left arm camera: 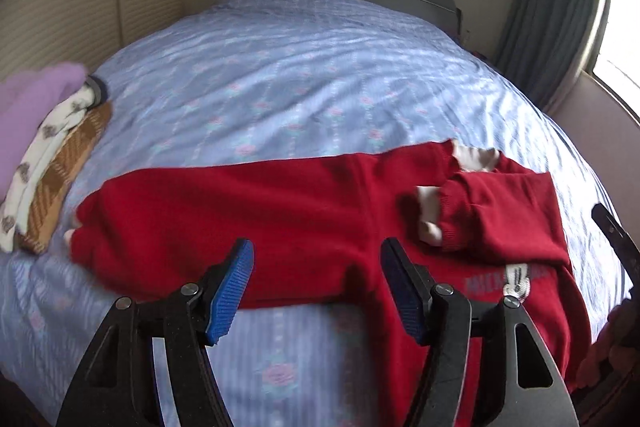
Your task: Fold small clothes
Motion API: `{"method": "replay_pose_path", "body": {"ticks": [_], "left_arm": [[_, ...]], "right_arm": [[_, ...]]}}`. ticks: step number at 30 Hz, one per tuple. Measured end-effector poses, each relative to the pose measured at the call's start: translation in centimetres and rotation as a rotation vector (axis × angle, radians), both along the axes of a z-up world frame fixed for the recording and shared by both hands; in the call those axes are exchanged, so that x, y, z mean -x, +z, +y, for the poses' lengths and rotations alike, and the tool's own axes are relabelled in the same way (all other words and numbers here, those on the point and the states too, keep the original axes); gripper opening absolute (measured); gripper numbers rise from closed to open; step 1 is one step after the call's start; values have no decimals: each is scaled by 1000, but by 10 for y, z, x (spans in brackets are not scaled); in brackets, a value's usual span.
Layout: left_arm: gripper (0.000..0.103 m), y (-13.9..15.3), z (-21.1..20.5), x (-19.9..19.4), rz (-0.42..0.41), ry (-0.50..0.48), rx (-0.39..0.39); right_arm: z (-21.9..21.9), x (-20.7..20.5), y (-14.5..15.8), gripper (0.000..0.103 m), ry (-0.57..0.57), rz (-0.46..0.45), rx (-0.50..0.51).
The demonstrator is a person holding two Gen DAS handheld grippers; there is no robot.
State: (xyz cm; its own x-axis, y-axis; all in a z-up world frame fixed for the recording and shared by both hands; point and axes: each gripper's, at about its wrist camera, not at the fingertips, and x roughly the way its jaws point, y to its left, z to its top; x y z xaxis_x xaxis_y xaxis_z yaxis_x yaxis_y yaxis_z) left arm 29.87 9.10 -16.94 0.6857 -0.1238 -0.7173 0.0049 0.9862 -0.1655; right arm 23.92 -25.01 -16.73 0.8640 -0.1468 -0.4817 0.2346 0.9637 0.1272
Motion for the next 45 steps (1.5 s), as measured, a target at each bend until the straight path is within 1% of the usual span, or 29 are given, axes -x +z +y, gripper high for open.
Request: {"method": "replay_pose_path", "body": {"ticks": [3, 4, 5, 8, 11, 15, 17, 19, 22, 26, 27, 28, 29, 31, 33, 35, 38, 43, 45], "left_arm": [[63, -8, 65, 15, 11, 158, 97], [63, -10, 82, 21, 5, 207, 112], [62, -12, 97, 26, -7, 253, 110], [61, -22, 135, 38, -30, 358, 139], [59, -38, 162, 42, -21, 432, 208], [52, -55, 186, 36, -15, 478, 305], [48, -62, 193, 31, -9, 479, 347], [42, -71, 198, 25, -3, 477, 396], [40, -82, 202, 17, 3, 492, 465], [40, -87, 205, 14, -21, 510, 514], [36, -88, 205, 13, -25, 512, 518], [31, -89, 205, 13, -27, 512, 522], [29, -89, 205, 12, -26, 513, 519], [18, -88, 203, 13, -36, 507, 511], [13, -82, 201, 12, -52, 502, 486], [13, -73, 197, 15, -68, 498, 455], [12, -48, 182, 19, -105, 475, 367], [12, 12, 132, 20, -208, 382, 228], [12, 37, 104, 19, -250, 328, 194]], "right_arm": [[34, 5, 4, 82, 50, 11, -50], [49, 6, 4, 82, 70, 18, -59], [64, 6, 5, 82, 91, 26, -57], [108, 10, 10, 82, 150, 31, -19], [146, 17, 15, 82, 204, 14, 22], [181, 23, 19, 82, 244, -4, 76], [191, 22, 17, 82, 244, 0, 98], [196, 17, 12, 82, 233, 13, 110], [196, 9, 7, 82, 211, 41, 103], [195, 1, 0, 82, 192, 64, 107], [196, -1, -1, 82, 192, 68, 110], [196, -2, -1, 82, 192, 70, 114], [196, -2, -2, 82, 191, 70, 118], [195, -3, -1, 82, 189, 68, 125], [193, -2, 1, 82, 185, 67, 132], [189, -2, 4, 82, 181, 63, 134], [179, 3, 11, 82, 172, 46, 140], [140, 12, 26, 82, 123, 12, 96], [118, 17, 32, 82, 92, -4, 82]]}}
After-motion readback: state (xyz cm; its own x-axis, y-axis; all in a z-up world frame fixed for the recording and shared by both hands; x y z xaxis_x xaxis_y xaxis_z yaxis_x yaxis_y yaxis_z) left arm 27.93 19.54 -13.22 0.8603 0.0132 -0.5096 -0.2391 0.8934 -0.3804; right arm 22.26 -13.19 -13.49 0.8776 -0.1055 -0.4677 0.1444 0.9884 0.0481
